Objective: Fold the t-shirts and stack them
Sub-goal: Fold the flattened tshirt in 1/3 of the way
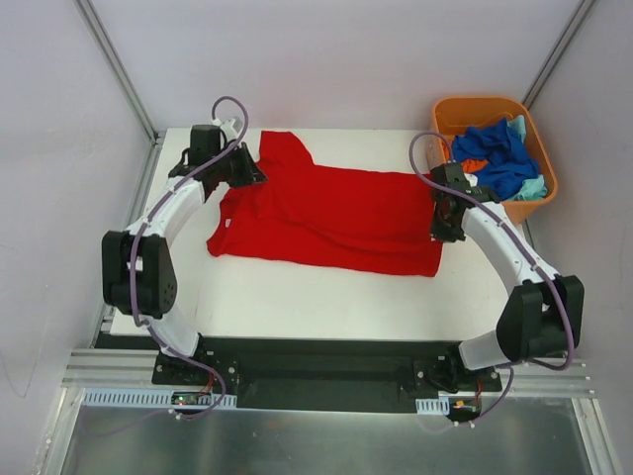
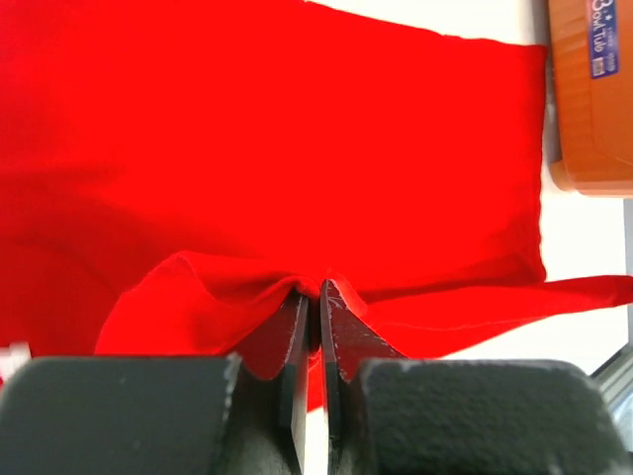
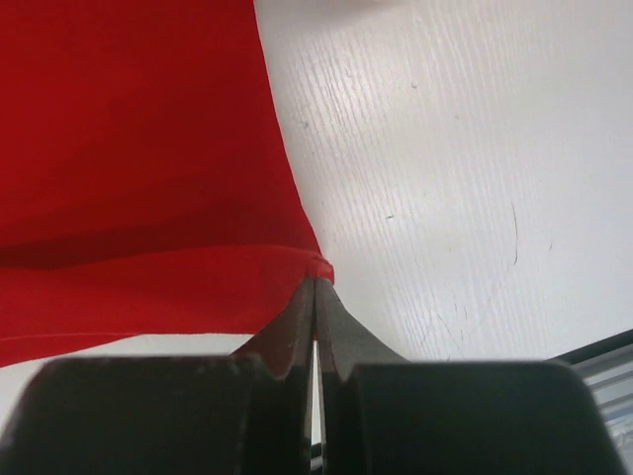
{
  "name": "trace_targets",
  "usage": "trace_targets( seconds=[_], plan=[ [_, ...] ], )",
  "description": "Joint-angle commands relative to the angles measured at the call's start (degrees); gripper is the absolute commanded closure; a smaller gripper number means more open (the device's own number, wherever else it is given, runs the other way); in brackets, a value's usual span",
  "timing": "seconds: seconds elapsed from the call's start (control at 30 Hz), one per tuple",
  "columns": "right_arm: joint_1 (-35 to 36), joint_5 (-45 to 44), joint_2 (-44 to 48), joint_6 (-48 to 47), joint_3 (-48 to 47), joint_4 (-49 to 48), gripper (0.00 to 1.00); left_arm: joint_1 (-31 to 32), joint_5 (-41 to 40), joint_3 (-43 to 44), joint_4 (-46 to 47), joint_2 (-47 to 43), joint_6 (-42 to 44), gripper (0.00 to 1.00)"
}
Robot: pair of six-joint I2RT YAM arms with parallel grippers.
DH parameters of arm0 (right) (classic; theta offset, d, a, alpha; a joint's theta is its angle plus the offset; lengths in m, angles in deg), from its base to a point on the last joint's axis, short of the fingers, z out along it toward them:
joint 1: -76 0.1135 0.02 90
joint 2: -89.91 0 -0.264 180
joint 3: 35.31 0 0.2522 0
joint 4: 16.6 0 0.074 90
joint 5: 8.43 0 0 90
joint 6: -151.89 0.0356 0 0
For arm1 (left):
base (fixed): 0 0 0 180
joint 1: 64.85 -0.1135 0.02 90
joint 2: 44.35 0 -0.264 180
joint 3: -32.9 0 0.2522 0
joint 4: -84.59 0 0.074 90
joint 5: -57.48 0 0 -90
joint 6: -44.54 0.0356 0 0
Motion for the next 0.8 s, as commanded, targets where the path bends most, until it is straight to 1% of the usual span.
trace_targets(
  seconds=[0.0, 0.03, 0.1, 0.13, 0.2, 0.23, 0.27, 0.3, 0.33, 0.37, 0.4, 0.43, 0.47, 0.5, 0.57, 0.6, 0.67, 0.7, 0.73, 0.77],
  plan=[
    [-0.71, -3.77, -3.36, -0.77, -4.45, -0.27, 0.99, 0.38, 3.32, 7.41, 1.79, 5.73, 5.05, 0.94],
    [-0.88, -4.04, -4.85, -0.60, -4.98, -0.27, 0.99, 0.47, 3.49, 9.15, 1.70, 8.09, 5.67, 0.91],
    [-1.24, -4.75, -6.35, -0.42, -6.82, -0.27, 0.99, 0.47, 4.45, 11.01, 1.70, 10.65, 7.50, 0.88],
    [-1.32, -4.92, -7.84, -0.16, -7.26, -0.18, 0.99, 0.47, 5.16, 11.89, 1.70, 13.53, 8.13, 0.87],
    [-1.33, -5.36, -9.25, -0.07, -8.49, -0.01, 0.98, 0.47, 6.04, 15.75, 1.35, 16.80, 9.01, 0.86],
    [-1.33, -5.63, -10.39, 0.02, -9.63, 0.17, 0.98, 0.38, 6.22, 18.64, 0.65, 20.03, 9.19, 0.85],
    [-1.33, -6.15, -10.92, 0.11, -10.25, 0.52, 0.93, 0.38, 6.13, 20.40, -0.22, 21.46, 9.36, 0.81],
    [-1.33, -6.33, -11.36, 0.19, -10.87, 1.22, 0.89, 0.38, 6.04, 22.16, -1.28, 22.78, 9.36, 0.69],
    [-1.33, -6.59, -11.80, 0.20, -11.83, 1.66, 0.86, 0.38, 6.04, 25.31, -3.64, 24.44, 9.28, 0.44],
    [-1.33, -6.86, -11.63, 0.11, -12.10, 2.01, 0.75, 0.38, 6.30, 26.30, -4.09, 24.81, 9.01, 0.30],
    [-1.33, -6.68, -11.54, 0.11, -12.19, 2.19, 0.68, 0.38, 5.96, 26.83, -4.19, 24.64, 8.93, 0.14],
    [-1.41, -6.68, -10.93, 0.02, -12.10, 2.28, 0.60, 0.38, 5.17, 27.19, -4.27, 23.68, 8.66, 0.01],
    [-1.24, -6.25, -10.49, 0.02, -12.02, 2.36, 0.50, 0.38, 4.29, 27.19, -4.36, 22.89, 8.75, 0.01],
    [-1.24, -5.72, -10.05, -0.15, -11.84, 2.28, 0.47, 0.38, 2.11, 27.10, -4.62, 22.01, 8.84, 0.01],
    [-0.89, -3.53, -8.30, -0.68, -10.88, 2.02, 0.41, 0.38, 0.51, 25.53, -5.32, 18.41, 8.49, 0.01],
    [-0.62, -2.48, -7.77, -1.47, -10.52, 1.67, 0.40, 0.38, -1.15, 24.30, -5.50, 16.83, 8.22, 0.01],
    [1.39, -0.11, -5.75, -2.61, -9.12, 0.70, 0.30, 0.38, -3.00, 18.95, -5.42, 11.30, 6.74, 0.01],
    [2.44, 1.04, -5.05, -4.36, -8.51, 0.26, 0.22, 0.38, -4.32, 16.58, -5.42, 9.19, 5.94, 0.01],
    [4.46, 2.01, -3.91, -4.72, -7.98, -0.27, 0.05, 0.38, -6.59, 11.42, -5.42, 5.17, 5.15, 0.01],
    [5.52, 4.11, -3.46, -4.90, -7.36, -1.05, 0.03, 0.38, -7.92, 8.59, -5.42, 3.21, 2.97, 0.01]
  ],
)
